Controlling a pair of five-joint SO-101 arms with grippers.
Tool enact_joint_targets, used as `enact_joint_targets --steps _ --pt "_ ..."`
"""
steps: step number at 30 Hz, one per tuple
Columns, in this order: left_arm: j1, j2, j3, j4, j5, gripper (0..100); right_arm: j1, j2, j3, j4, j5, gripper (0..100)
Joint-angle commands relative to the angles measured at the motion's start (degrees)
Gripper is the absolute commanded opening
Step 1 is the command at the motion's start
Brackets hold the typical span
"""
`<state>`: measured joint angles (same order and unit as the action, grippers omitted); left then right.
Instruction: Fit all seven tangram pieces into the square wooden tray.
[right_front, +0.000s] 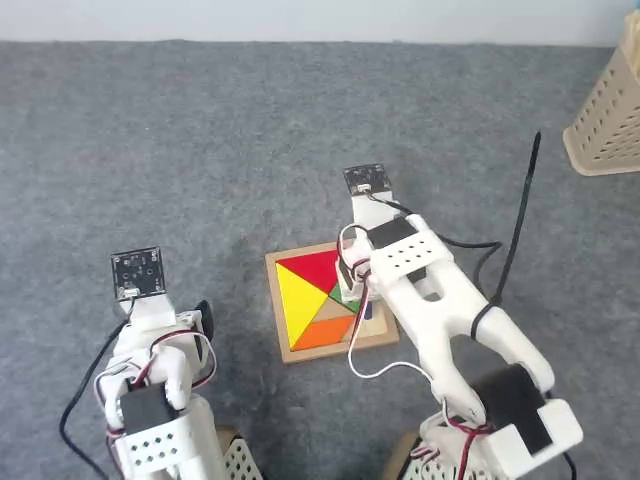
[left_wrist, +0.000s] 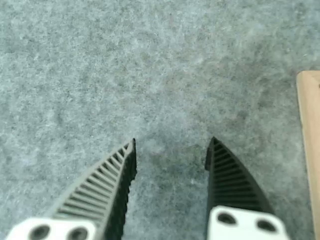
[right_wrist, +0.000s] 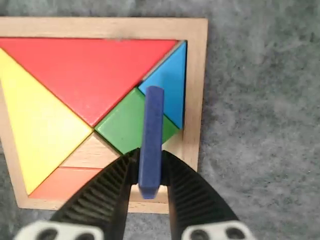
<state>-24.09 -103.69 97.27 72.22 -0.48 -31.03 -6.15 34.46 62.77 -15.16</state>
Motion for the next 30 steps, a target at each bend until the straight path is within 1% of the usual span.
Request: enact_joint_targets --steps 1,5,6,8,11,14,30 --pt "0.09 -0.79 -0.75 0.26 -0.26 22 -4.18 -0.31 -2.46 0.75 -0.79 1.0" --pt "0.09 -0.79 -0.75 0.26 -0.26 22 -7.08 -0.22 -2.2 1.54 -1.49 0.7" --pt "0.09 -0.79 -0.75 0.26 -0.26 22 -7.08 -0.22 -2.2 2.95 -3.08 0.7" --pt "0.09 -0.79 -0.75 0.26 -0.26 22 -6.99 -0.22 -2.37 3.3 -8.53 0.7" --pt "0.09 -0.79 -0.75 0.26 -0.26 22 -7.16 -0.22 -2.37 -0.4 -16.35 0.6" --pt "0.09 -0.79 -0.75 0.26 -0.26 22 -8.04 -0.22 -2.29 -2.15 -20.22 0.6" --pt "0.09 -0.79 -0.75 0.26 -0.26 22 -7.6 -0.22 -2.2 -3.74 -20.04 1.0"
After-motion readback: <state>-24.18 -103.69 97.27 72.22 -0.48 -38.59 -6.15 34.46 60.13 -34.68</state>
